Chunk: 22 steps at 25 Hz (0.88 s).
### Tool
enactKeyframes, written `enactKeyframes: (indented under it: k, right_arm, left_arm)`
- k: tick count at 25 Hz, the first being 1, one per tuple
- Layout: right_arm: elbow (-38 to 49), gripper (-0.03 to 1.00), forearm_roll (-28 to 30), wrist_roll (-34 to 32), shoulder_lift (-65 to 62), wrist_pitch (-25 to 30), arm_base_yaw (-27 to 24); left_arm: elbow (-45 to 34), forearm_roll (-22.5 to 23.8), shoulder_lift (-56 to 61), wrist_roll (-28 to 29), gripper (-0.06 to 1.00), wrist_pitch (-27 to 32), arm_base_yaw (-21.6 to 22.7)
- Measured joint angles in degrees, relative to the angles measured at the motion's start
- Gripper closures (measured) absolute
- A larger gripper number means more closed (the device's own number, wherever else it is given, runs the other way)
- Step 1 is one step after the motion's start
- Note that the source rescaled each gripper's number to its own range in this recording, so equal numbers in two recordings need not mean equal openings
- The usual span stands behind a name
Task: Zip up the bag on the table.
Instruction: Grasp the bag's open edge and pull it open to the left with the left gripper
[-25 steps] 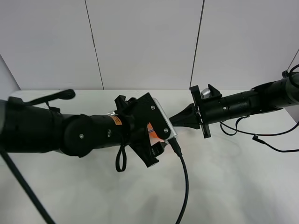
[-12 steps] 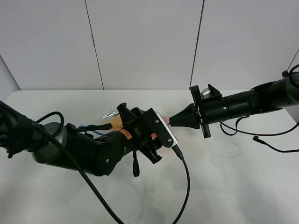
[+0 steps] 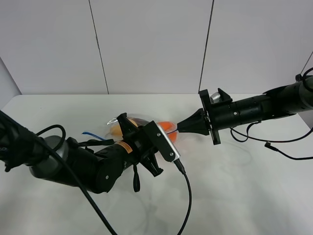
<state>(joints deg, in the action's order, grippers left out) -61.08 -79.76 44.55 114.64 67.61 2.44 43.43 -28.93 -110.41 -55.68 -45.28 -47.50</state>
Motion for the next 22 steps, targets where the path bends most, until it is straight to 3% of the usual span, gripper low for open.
enactKeyframes:
  k: [7,13,18,22]
  right_arm:
    - [0.0,0.97,0.0,0.0,0.0,0.0,0.0]
    - [0.0,0.97,0.0,0.0,0.0,0.0,0.0]
    - [0.0,0.97,-0.2,0.0,0.0,0.0,0.0]
    - [0.0,0.97,-0.2,0.0,0.0,0.2,0.0]
  left_arm:
    - [0.0,6.4,0.0,3.4,0.62,-1.4,0.0]
    - [0.0,6.6,0.0,4.2,0.63,-1.4,0.0]
    - [0.0,6.6,0.0,4.3,0.87,-1.4,0.0]
    - [-0.1,6.6,0.0,4.3,0.94,-1.3,0.0]
